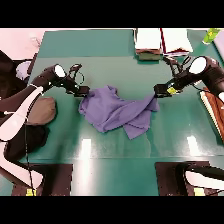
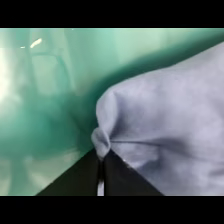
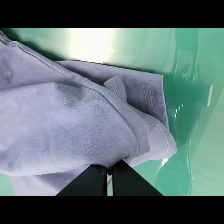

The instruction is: Fold the shirts.

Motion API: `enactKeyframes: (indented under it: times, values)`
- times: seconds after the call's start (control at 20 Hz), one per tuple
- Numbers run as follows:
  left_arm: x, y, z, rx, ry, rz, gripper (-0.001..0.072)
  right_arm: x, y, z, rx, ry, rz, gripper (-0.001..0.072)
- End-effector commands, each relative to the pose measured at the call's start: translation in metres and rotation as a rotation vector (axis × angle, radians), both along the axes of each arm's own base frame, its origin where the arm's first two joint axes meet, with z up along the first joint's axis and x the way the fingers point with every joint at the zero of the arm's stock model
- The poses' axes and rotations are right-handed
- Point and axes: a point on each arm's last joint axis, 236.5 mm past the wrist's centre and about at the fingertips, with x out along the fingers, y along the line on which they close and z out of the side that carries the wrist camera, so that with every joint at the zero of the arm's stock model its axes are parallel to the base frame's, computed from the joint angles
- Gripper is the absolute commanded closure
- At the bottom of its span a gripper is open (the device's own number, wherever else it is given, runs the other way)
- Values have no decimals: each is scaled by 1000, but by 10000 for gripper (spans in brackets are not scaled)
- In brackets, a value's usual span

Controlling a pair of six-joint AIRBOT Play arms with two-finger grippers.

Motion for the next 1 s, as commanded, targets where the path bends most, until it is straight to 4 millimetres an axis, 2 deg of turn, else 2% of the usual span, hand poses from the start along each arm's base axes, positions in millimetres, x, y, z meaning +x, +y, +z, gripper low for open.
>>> enactKeyframes:
  times: [0.0,0.1,0.15,0.2,0.25,0.3,0.35,0.45,0.5,0.6,0.65,0.75,0.8,0.95]
  values:
    - [21,7,50,33,-123,-26,676,9,2,24,5,-52,7,694]
    - [41,17,131,64,-317,-30,676,28,2,79,16,-198,5,693]
    - [45,22,181,76,-432,-25,676,35,0,112,16,-286,3,694]
    - [44,30,239,85,-559,-15,676,39,-3,152,11,-388,-2,694]
    - [34,37,301,86,-689,-2,676,39,-7,191,6,-486,-3,693]
    - [19,44,357,79,-807,14,676,34,-12,235,-8,-596,-3,694]
    - [-5,50,415,56,-931,30,676,26,-18,274,-20,-695,-9,694]
    - [-65,63,508,10,-1144,59,676,-1,-30,344,-40,-873,-33,694]
    - [-99,70,545,-13,-1239,72,676,-17,-36,371,-49,-947,-46,694]
    - [-159,83,597,-52,-1391,98,676,-52,-49,417,-74,-1065,-73,694]
    - [-183,89,612,-68,-1443,110,676,-68,-54,434,-81,-1108,-83,694]
    - [-217,97,632,-90,-1517,124,677,-93,-65,457,-103,-1180,-110,694]
    - [-227,99,638,-104,-1539,134,677,-101,-71,463,-119,-1200,-125,695]
    - [-232,100,648,-130,-1571,152,676,-115,-82,471,-150,-1230,-154,695]
